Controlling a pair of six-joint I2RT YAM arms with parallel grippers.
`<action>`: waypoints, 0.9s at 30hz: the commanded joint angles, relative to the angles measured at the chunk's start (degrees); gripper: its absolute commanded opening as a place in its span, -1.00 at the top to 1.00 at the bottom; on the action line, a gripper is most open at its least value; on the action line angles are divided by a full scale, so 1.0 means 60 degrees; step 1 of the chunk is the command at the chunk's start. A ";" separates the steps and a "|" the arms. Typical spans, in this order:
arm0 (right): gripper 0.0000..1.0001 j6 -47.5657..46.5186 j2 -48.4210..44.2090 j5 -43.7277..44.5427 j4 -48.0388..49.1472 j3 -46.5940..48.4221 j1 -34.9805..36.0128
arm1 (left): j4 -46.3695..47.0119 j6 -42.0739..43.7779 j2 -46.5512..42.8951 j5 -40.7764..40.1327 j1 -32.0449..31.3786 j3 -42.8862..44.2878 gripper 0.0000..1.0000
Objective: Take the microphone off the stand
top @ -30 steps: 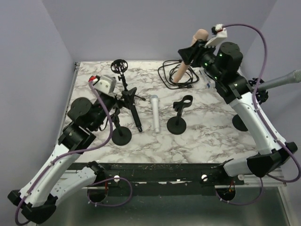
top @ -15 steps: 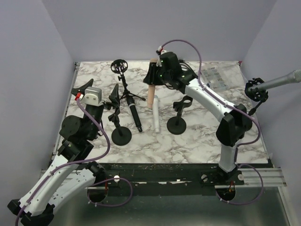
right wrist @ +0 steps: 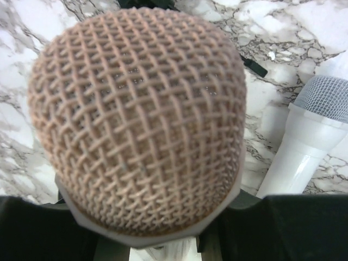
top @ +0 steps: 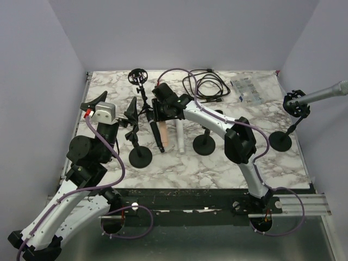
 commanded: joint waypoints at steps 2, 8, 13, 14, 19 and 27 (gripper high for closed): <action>0.49 0.0089 0.0443 0.1381 -0.0471 0.0246 0.0157 | 0.0256 0.0007 -0.0072 -0.0230 -0.0097 -0.0125 -0.97; 0.28 -0.0020 0.0608 0.1433 -0.0294 0.0005 0.0160 | 0.0260 -0.0004 0.0024 -0.0219 -0.0118 -0.0142 -0.97; 0.07 0.0051 0.0745 0.1408 0.0050 -0.0292 0.0162 | 0.0287 -0.0018 0.0090 -0.0234 -0.0126 -0.0166 -0.97; 0.05 0.0041 0.0789 0.1379 0.0079 -0.0292 0.0155 | 0.0300 -0.0018 0.0093 -0.0234 -0.0125 -0.0186 -0.97; -0.06 0.0059 0.0980 0.1339 0.0216 -0.0461 0.0161 | 0.0333 0.0004 0.0185 -0.0234 -0.0162 -0.0214 -0.97; -0.18 -0.0145 0.1209 0.1422 0.0232 -0.0274 0.0161 | 0.0377 0.0025 0.0292 -0.0273 -0.0214 -0.0249 -0.97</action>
